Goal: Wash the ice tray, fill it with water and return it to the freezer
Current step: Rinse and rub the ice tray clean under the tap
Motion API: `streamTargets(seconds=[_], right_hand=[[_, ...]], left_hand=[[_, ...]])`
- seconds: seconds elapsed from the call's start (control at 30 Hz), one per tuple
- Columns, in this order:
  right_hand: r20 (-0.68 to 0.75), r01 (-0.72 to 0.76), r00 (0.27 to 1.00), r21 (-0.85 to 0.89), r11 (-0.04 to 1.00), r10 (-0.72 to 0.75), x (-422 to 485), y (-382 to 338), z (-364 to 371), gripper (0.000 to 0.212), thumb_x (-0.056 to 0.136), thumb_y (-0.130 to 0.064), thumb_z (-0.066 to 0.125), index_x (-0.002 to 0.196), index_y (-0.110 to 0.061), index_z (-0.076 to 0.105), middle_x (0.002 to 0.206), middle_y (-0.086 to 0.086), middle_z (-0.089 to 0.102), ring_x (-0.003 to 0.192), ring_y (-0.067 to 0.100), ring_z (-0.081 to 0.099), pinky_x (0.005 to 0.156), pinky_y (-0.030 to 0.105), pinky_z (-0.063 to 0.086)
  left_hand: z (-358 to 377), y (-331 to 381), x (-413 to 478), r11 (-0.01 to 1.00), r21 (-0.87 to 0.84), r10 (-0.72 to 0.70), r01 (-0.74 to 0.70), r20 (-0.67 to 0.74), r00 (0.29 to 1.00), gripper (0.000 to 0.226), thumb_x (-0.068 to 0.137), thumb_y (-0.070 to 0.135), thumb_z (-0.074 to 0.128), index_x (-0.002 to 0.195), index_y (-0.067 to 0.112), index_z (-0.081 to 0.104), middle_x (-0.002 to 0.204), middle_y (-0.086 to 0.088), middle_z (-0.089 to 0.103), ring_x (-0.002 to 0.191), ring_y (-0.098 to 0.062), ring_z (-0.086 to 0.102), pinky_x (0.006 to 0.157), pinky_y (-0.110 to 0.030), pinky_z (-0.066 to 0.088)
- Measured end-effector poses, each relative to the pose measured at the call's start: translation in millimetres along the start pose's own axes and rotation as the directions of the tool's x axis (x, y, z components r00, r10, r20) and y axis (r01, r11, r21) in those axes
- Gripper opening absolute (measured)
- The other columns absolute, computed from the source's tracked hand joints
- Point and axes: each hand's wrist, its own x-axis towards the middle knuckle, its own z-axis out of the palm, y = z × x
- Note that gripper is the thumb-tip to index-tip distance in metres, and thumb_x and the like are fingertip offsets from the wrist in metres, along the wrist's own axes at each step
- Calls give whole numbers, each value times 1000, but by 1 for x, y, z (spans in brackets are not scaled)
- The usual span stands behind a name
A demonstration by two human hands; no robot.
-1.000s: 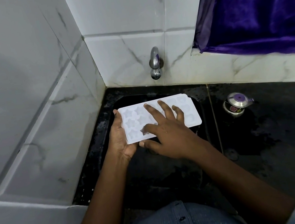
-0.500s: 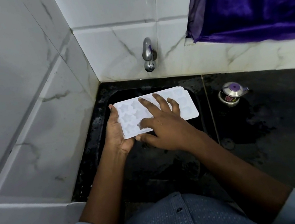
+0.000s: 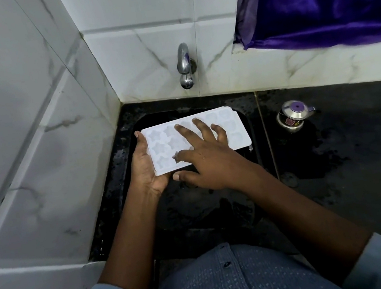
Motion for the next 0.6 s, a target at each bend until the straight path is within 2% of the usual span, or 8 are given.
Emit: streamTargets(seconds=[0.13, 0.27, 0.37, 0.6], right_hand=[[-50, 15, 999, 29, 999, -13, 1, 2, 0, 46, 95, -69, 51, 126, -40, 68, 175, 2, 6, 160, 36, -7, 123, 63, -1], [-16, 6, 1000, 9, 1000, -6, 5, 0, 2, 49, 95, -69, 51, 129, -36, 66, 175, 2, 3, 159, 36, -10, 123, 64, -1], [-38, 13, 999, 25, 1000, -12, 5, 2, 2, 48, 95, -69, 51, 128, -39, 68, 175, 2, 5, 159, 36, -9, 123, 63, -1], [-25, 12, 1000, 21, 1000, -12, 4, 2, 6, 48, 95, -69, 50, 129, -39, 66, 175, 3, 5, 159, 36, -8, 122, 64, 0]], left_hand=[[-2, 1, 3, 1000, -4, -13, 13, 4, 1000, 77, 105, 70, 34, 137, 6, 62, 130, -21, 72, 114, -36, 74, 83, -50, 64], [0, 1, 4, 1000, 4, -16, 16, 6, 1000, 77, 104, 70, 34, 139, 8, 62, 132, -20, 72, 116, -36, 73, 89, -52, 63], [-1, 2, 3, 1000, -6, -17, 17, -2, 1000, 75, 105, 70, 33, 133, 8, 65, 128, -19, 74, 113, -36, 74, 82, -49, 65], [-4, 0, 3, 1000, -18, -8, 8, 11, 1000, 74, 106, 68, 32, 134, 7, 64, 127, -20, 74, 113, -35, 74, 81, -48, 64]])
